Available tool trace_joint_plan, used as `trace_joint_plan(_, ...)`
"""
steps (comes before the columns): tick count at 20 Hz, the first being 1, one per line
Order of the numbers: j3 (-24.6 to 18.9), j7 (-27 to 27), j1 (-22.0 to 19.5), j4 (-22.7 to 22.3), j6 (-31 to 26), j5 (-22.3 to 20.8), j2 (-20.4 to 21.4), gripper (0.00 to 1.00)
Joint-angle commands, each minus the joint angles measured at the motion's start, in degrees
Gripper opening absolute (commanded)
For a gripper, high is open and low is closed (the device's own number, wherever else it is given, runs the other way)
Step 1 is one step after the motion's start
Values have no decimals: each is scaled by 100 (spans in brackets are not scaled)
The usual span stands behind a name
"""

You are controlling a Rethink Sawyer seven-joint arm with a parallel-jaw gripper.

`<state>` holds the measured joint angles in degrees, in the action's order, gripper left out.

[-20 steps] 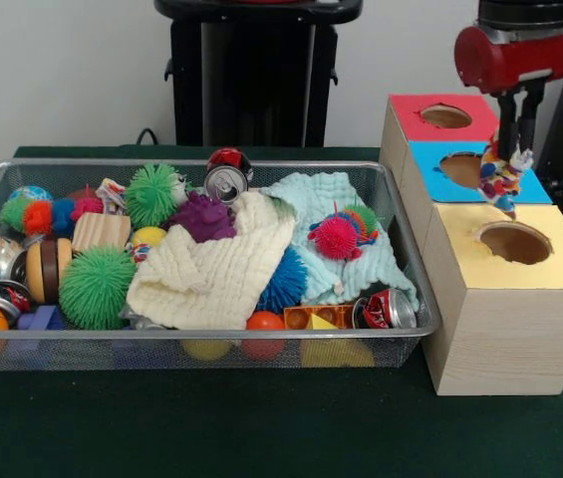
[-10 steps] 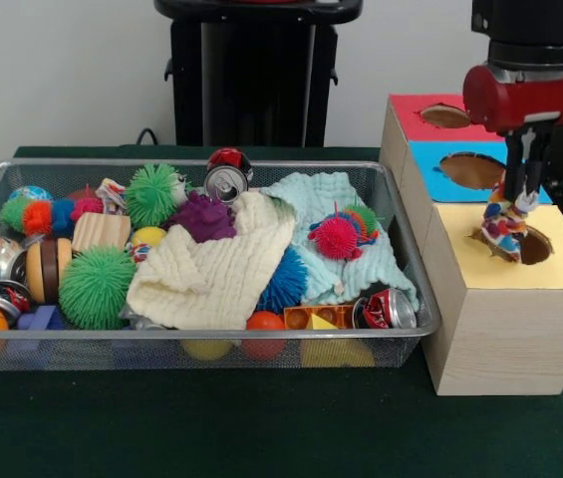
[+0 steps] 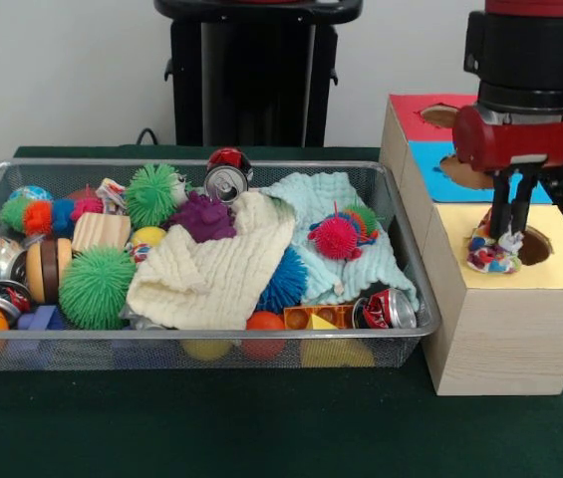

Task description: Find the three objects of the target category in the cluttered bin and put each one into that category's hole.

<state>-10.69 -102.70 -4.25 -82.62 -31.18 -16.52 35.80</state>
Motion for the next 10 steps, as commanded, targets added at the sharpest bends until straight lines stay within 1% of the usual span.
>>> trace_joint_plan(1, 312, -1456, 80, 455, -105, 352, -798, 0)
trace_joint_plan(7, 442, -1481, 221, 684, -383, 771, -1107, 0)
trace_joint_plan(10, 446, -1473, 246, 698, -566, 1043, -1185, 0)
